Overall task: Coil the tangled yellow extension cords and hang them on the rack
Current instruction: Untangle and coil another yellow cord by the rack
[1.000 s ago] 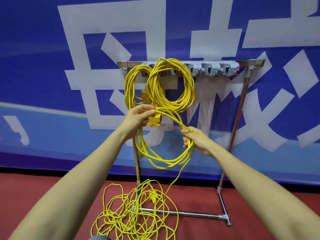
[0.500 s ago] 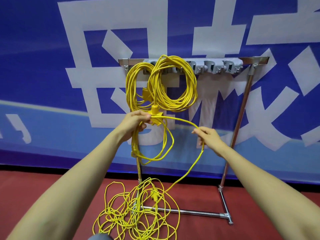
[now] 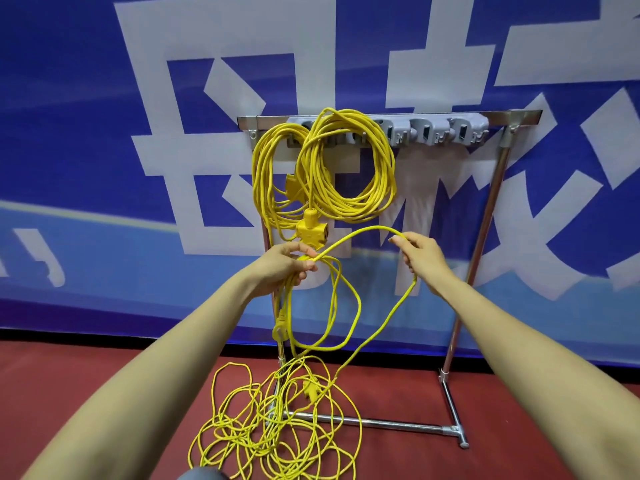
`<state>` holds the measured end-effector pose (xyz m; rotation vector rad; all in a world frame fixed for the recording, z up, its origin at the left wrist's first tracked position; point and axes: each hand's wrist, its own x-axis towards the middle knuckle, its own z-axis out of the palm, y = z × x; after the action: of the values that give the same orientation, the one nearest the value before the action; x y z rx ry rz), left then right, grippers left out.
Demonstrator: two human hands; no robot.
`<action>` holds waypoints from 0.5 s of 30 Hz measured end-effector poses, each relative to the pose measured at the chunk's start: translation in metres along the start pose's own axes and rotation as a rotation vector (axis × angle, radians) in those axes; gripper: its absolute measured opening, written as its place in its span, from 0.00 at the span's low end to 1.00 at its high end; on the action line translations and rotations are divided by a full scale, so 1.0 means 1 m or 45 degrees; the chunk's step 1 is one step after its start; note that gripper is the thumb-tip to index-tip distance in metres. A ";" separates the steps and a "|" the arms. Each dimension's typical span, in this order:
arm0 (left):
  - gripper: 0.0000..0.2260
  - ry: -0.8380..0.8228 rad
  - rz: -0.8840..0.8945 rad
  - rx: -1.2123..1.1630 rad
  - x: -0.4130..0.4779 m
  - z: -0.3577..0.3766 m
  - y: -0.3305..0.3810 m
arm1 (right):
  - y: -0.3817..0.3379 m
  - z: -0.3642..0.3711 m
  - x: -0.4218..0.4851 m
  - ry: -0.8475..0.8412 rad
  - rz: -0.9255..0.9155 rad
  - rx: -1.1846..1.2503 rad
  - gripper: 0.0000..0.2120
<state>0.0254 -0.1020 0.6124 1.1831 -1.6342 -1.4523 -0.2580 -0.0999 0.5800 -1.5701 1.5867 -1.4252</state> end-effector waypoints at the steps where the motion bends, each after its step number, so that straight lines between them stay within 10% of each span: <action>1: 0.06 0.062 0.016 0.050 0.001 0.002 -0.001 | -0.003 0.000 0.000 -0.010 -0.009 -0.011 0.09; 9: 0.10 0.591 0.125 0.311 0.015 0.025 -0.002 | -0.038 0.023 -0.001 -0.587 0.021 -0.966 0.07; 15: 0.17 0.499 0.302 0.645 0.009 0.041 0.006 | -0.049 0.038 -0.021 -0.935 -0.243 -1.172 0.12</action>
<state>-0.0160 -0.0945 0.6097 1.3785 -1.8280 -0.6203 -0.1999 -0.0832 0.6037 -2.3973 1.6808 -0.0090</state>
